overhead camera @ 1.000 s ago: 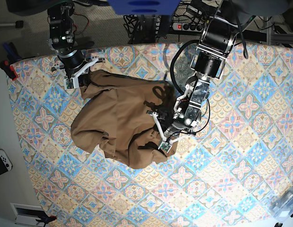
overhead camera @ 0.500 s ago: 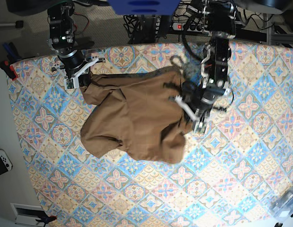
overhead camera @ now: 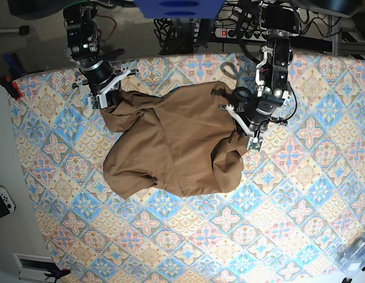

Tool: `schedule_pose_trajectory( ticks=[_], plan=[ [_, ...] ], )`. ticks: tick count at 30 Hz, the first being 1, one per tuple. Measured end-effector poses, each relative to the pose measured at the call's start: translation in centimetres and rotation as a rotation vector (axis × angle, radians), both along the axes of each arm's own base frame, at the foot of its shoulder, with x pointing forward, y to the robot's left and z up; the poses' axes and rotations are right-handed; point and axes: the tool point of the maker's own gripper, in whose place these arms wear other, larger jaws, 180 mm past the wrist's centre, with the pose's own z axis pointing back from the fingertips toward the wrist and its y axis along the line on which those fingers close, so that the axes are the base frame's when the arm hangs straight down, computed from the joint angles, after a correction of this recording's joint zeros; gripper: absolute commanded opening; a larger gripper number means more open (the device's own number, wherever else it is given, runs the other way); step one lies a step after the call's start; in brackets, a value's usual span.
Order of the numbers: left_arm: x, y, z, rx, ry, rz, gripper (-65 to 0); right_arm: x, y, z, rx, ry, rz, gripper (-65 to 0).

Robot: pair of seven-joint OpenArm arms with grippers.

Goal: Layout the t-shirt on the table in an organized manner, then fold the t-shirt properly
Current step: 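Lower the shirt edge with the left gripper onto the table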

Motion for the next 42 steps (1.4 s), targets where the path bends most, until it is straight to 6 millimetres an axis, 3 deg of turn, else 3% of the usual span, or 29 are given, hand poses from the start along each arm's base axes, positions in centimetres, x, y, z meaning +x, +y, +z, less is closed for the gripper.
schedule_pose_trajectory(
  ticks=[3,6,10,13,17,23,26,33,35,39,42],
  plan=[
    [0.3,-0.4,1.4,-0.012,-0.050,-0.007,-65.0,0.0,0.0,0.0,-0.001,-0.002,0.001,-65.0],
    [0.6,0.0,0.6,0.000,-0.021,0.001,-65.0,-0.1,0.0,0.0,0.000,0.000,0.000,-65.0],
    [-0.3,-0.2,1.9,-0.003,-0.048,-0.008,-65.0,-0.1,0.0,0.0,0.001,0.001,-0.001,-65.0],
    [-0.7,0.3,-0.4,0.017,0.020,0.000,-65.0,-0.1,0.0,0.0,0.000,0.000,0.000,-65.0],
    [-1.2,1.3,-0.7,0.086,0.025,0.005,-65.0,0.0,0.0,0.0,0.001,0.000,0.000,-65.0],
    [-1.5,1.7,-1.0,0.135,0.032,0.001,-49.9,-0.1,0.0,0.0,0.000,0.000,0.000,-65.0],
    [-1.6,1.7,-1.0,0.135,0.032,0.001,-47.3,-0.1,0.0,0.0,0.001,0.000,0.000,-65.0],
    [-1.5,1.4,0.3,0.128,-0.008,-0.003,-47.8,-0.2,0.0,-0.1,0.001,0.003,0.000,-65.0],
    [-1.1,1.2,1.2,0.124,-0.035,-0.005,-51.1,-0.1,0.0,-0.1,0.000,0.002,0.000,-65.0],
    [-1.3,0.9,2.8,0.121,-0.078,-0.012,-63.5,-0.1,0.0,-0.1,0.001,0.003,0.000,-65.0],
    [-1.3,1.0,2.1,0.126,-0.062,-0.009,-65.0,-0.1,0.0,0.0,0.000,0.001,0.000,-65.0]
  ],
)
